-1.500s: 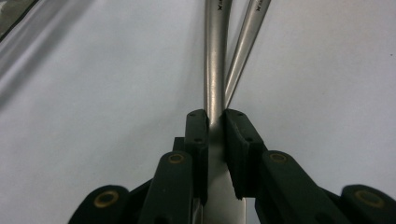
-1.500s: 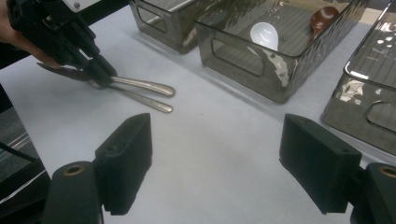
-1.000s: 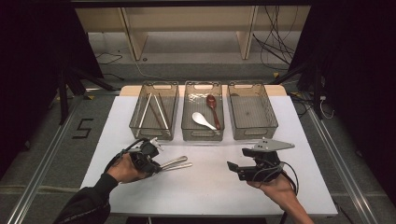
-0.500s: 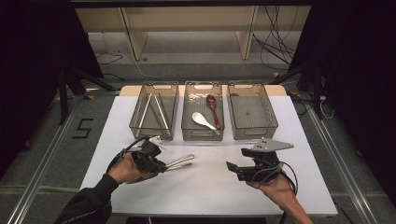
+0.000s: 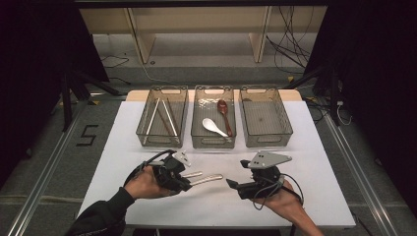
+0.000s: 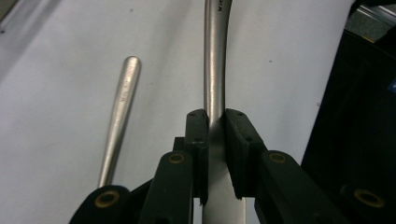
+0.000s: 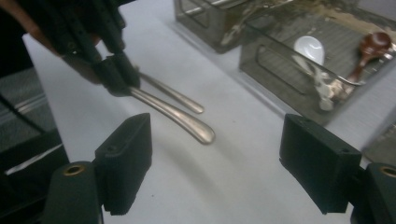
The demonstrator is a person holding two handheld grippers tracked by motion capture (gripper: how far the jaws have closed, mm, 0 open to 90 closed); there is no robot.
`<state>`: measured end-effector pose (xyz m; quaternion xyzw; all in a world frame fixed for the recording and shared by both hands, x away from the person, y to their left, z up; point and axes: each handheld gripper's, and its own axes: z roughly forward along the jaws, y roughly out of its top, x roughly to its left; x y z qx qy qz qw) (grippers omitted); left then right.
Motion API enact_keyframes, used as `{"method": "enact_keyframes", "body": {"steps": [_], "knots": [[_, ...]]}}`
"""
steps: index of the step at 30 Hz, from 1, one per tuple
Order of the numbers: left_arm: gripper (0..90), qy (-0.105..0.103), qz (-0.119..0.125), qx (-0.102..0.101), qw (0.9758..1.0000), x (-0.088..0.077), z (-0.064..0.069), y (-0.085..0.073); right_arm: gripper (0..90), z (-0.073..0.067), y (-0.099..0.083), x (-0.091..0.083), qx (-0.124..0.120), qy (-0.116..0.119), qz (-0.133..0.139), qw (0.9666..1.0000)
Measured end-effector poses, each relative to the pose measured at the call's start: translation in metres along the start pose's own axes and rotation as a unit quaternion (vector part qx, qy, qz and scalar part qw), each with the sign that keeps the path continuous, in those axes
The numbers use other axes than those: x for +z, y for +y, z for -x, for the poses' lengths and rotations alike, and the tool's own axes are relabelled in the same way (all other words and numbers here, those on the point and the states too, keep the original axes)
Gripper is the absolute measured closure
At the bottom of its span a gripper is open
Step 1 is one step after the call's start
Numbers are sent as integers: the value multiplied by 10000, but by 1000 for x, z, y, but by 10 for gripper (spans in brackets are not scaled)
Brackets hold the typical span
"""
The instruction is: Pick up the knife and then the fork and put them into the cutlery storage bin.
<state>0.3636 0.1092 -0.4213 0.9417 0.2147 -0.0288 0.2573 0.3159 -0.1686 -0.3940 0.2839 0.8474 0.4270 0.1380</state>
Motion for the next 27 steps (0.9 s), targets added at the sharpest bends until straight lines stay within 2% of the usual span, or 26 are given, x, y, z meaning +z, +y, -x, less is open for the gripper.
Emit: {"method": "enact_keyframes", "body": {"steps": [4, 11, 15, 18, 24, 27], "knots": [[791, -69, -63, 89, 9999, 3, 6, 4, 268, -13, 3, 9, -445, 95, -134, 9989], [791, -168, -86, 211, 9996, 5, 13, 8, 286, -29, 5, 22, -910, 240, -392, 9948], [791, -238, -114, 247, 9993, 6, 15, 11, 310, -37, 5, 29, -1345, 294, -575, 9888], [791, -277, -138, 274, 9991, 5, 17, 13, 336, -43, 4, 34, -1564, 350, -686, 9847], [791, -420, -142, 268, 9987, 7, 20, 18, 390, -48, 4, 41, -1756, 378, -813, 9804], [791, -500, -182, 246, 9983, 8, 19, 20, 414, -51, 4, 43, -1901, 364, -879, 9771]]}}
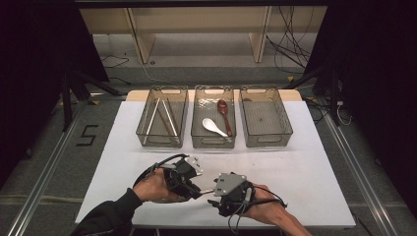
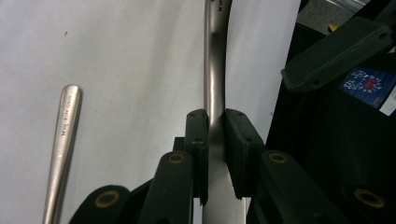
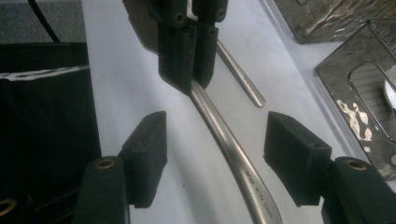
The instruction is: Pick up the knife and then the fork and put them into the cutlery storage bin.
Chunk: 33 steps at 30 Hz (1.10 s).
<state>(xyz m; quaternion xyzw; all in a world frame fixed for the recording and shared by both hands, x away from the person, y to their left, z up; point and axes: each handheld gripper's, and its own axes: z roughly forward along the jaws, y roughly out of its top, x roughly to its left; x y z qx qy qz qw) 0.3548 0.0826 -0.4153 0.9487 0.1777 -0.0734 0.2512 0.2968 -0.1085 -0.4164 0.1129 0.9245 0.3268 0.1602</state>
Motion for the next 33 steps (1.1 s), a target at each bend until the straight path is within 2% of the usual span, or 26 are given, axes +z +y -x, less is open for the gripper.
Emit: {"method": "enact_keyframes", "body": {"steps": [8, 14, 19, 33], "knots": [[791, -161, -28, 65, 9998, 1, 3, 4, 498, -4, 1, 6, -339, -35, -154, 9993], [792, -252, -88, 124, 9996, 1, 6, 7, 554, -7, 0, 9, -416, -7, -279, 9987], [792, -285, -92, 145, 9994, 2, 7, 7, 599, -9, 0, 14, -579, 56, -382, 9976], [792, -449, -164, 172, 9987, 3, 11, 9, 724, -11, -1, 16, -805, 118, -492, 9955]]}}
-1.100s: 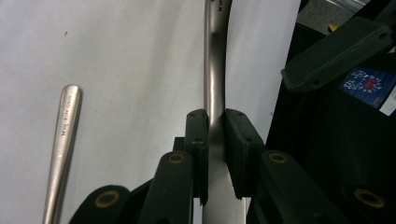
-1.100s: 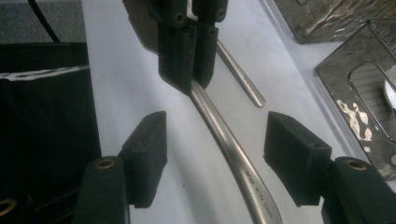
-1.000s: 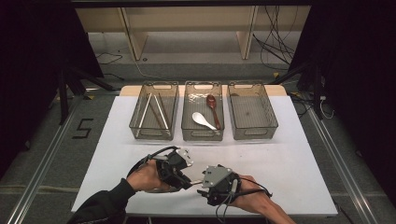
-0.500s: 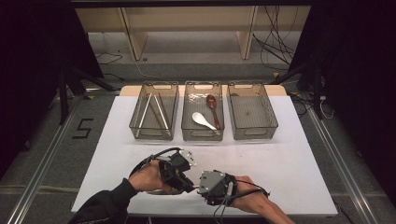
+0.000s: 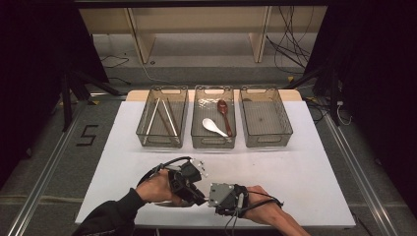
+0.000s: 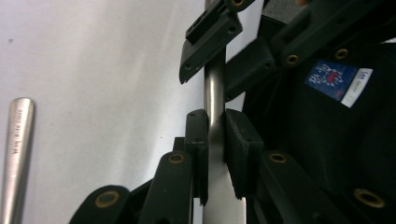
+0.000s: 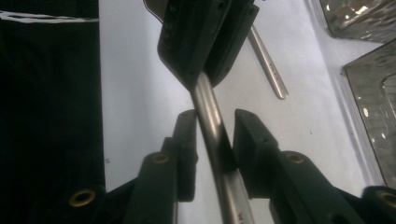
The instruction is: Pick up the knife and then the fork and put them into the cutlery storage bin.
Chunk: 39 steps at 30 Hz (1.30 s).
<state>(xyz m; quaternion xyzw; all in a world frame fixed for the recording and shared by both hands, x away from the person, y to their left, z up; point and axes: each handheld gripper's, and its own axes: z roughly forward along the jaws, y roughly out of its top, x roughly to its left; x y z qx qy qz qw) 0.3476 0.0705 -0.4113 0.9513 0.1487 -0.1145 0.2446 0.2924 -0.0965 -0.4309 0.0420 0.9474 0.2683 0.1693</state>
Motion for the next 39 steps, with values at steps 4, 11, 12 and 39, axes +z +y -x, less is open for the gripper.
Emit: {"method": "enact_keyframes", "body": {"steps": [4, 11, 12, 39], "knots": [[792, -57, -7, 2, 10000, 1, 0, 0, 745, -2, 0, 0, -132, 28, -19, 9999], [791, -177, -63, 55, 9998, 0, 0, 1, 797, -8, -1, 2, -451, 145, -62, 9989], [791, -207, -39, 17, 9998, 0, 0, 0, 798, -8, -1, 1, -500, 175, -86, 9986], [400, 357, 1022, -327, 9936, -41, -6, -2, 814, 5, -8, -11, -317, -110, 93, 9994]]}}
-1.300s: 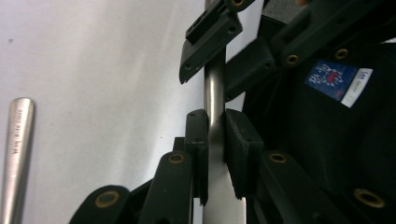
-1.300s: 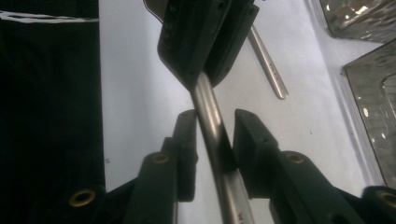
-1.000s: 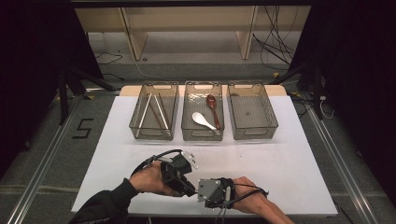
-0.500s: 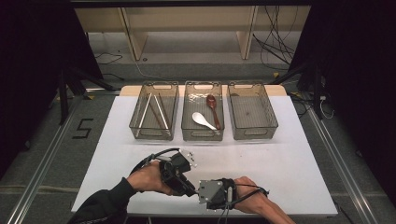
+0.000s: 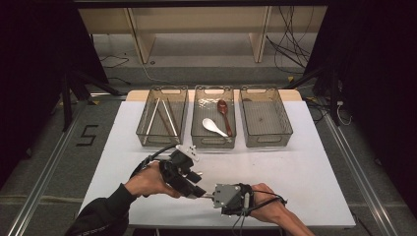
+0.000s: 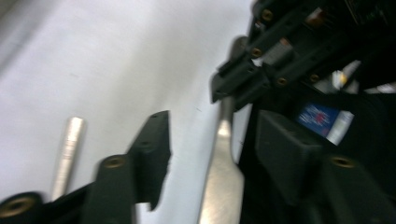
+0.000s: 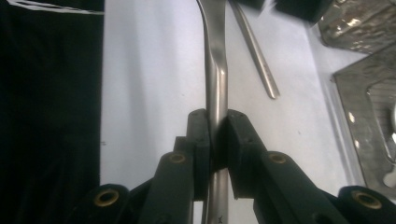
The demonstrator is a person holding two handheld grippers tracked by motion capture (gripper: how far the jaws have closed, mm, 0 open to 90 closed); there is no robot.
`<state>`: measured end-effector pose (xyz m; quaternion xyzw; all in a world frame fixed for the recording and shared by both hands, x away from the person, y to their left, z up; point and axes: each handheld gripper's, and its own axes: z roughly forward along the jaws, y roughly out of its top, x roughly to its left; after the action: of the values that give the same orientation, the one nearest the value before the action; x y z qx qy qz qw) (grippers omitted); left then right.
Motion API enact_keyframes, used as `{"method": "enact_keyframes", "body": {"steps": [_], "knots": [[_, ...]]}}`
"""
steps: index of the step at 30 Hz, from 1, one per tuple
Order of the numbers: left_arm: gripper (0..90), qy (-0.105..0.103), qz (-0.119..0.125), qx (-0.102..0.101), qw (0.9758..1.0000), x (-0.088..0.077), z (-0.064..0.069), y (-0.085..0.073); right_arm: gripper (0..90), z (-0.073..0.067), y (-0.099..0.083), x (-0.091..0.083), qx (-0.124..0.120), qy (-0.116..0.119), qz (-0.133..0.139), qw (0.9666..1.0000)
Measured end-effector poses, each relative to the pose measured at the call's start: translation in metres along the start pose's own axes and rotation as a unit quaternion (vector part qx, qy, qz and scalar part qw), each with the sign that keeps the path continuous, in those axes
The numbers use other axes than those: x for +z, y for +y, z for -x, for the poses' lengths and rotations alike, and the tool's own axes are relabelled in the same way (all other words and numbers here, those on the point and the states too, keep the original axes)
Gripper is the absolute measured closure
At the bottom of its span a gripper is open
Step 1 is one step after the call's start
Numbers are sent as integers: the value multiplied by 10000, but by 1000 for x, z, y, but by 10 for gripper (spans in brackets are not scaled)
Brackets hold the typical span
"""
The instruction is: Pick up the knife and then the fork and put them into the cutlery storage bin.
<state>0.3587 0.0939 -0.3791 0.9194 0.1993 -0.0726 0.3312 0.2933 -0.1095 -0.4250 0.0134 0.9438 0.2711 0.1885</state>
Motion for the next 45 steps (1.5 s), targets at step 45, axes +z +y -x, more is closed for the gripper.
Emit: {"method": "enact_keyframes", "body": {"steps": [45], "knots": [[157, 1901, 1778, -676, 9632, -32, -47, -80, 818, 142, -80, -52, 2749, -1765, 62, 9451]]}}
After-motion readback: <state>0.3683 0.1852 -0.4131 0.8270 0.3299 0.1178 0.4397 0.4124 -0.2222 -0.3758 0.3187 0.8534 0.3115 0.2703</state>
